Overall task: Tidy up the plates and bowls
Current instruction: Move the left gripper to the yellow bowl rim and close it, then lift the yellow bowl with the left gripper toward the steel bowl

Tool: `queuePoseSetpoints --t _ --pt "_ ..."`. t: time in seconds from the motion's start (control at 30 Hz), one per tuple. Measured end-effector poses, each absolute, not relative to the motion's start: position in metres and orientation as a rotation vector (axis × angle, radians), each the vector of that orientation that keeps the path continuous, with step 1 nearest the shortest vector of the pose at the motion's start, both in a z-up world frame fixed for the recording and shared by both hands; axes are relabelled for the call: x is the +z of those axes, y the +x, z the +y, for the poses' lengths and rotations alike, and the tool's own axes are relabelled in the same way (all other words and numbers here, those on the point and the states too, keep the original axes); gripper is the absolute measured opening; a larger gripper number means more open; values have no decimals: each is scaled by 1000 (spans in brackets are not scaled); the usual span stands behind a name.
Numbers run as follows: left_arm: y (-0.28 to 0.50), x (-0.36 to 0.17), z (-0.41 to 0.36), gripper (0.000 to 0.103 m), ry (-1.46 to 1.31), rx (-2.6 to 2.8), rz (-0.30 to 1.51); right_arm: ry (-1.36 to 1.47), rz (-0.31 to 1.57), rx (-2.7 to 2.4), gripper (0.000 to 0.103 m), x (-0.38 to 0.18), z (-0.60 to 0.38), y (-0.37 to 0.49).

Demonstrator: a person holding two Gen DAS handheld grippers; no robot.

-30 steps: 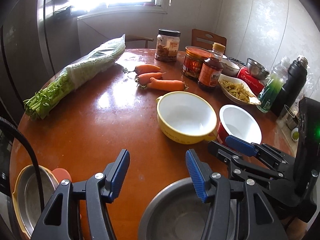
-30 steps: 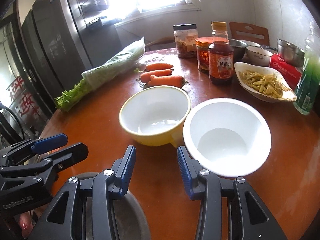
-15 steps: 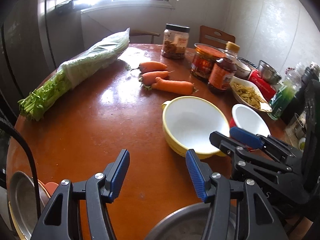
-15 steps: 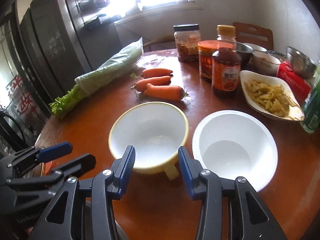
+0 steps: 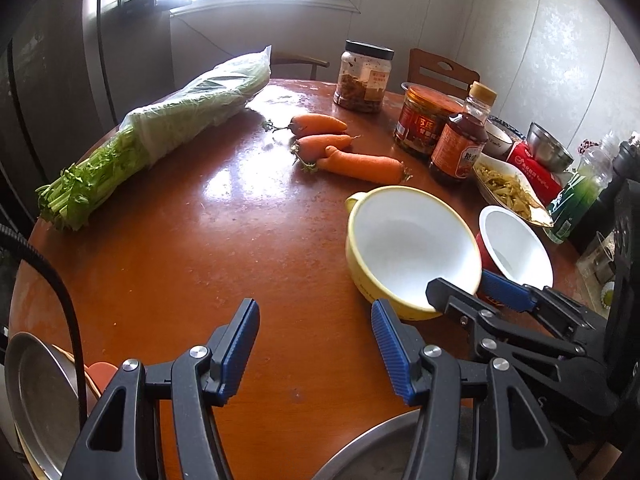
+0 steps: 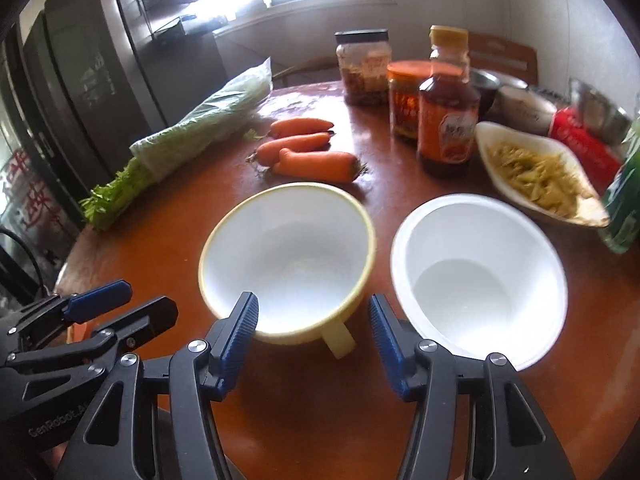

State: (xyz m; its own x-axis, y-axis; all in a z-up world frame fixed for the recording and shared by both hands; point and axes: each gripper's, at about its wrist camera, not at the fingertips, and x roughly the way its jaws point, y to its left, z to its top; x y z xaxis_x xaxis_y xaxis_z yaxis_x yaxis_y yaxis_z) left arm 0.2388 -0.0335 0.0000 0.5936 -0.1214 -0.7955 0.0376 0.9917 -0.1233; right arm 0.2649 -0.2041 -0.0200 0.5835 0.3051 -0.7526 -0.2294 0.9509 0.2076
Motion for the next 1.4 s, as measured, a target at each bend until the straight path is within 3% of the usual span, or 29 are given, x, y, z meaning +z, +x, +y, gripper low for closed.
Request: queuePoseSetpoints --t 0.67,0.73,0.8,0.97,1.07,1.2,1.4 --pt "243 0 -23 58 -168 -101 927 144 882 320 58 -12 -207 255" --pt "245 -3 -25 58 -165 -100 934 162 889 333 56 -16 -205 263" --pt "247 -5 -28 58 -163 -105 939 165 905 331 44 -21 -202 270" --pt "253 -11 -33 58 -166 -111 951 97 911 305 29 -28 -200 279" --pt "257 -17 -35 58 -166 -120 970 82 902 329 27 -29 -200 277" --pt "258 -20 -38 45 -186 -159 982 63 900 363 20 -27 -194 271" --pt "249 -11 -36 40 -185 -167 941 43 888 343 20 -23 -191 264"
